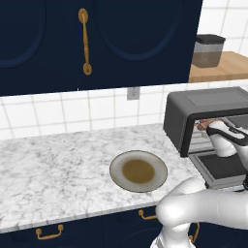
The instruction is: Pick up the kebab skewer and baguette bread, and place them inside the toaster oven. Close the toaster oven door and start by setting the timer.
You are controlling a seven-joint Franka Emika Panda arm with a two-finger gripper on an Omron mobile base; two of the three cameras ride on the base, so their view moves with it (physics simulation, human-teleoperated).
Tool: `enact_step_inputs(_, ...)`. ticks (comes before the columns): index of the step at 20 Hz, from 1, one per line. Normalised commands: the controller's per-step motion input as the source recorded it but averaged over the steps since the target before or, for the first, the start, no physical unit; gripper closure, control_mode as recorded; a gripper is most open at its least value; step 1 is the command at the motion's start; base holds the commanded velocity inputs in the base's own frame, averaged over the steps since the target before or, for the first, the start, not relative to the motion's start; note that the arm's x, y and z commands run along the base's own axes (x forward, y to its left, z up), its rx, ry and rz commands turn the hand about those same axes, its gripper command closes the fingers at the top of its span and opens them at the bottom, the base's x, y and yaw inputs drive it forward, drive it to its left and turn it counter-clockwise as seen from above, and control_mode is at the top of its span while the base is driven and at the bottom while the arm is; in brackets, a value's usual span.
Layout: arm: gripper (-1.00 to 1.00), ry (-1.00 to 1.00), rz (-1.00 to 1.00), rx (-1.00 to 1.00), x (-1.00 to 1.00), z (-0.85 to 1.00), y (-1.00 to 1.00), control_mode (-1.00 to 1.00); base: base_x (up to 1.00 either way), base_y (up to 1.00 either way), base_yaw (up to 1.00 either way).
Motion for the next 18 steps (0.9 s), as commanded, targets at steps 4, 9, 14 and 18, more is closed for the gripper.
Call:
enact_step_inputs(4, -1.0, 0.0, 0.0, 0.0, 0.19, 0.0, 0.0, -1.0, 0.0, 0.0, 0.0)
enact_step_inputs(9, -1.0, 0.0, 0.0, 0.0, 0.19, 0.0, 0.0, -1.0, 0.0, 0.0, 0.0)
enact_step_inputs(14, -1.0, 0.0, 0.0, 0.0, 0.13, 0.0, 0.0, -1.0, 0.0, 0.0, 0.0)
enact_step_inputs(18, -1.0, 0.01, 0.0, 0.0, -0.14, 0.0, 0.0, -1.0, 0.0, 0.0, 0.0)
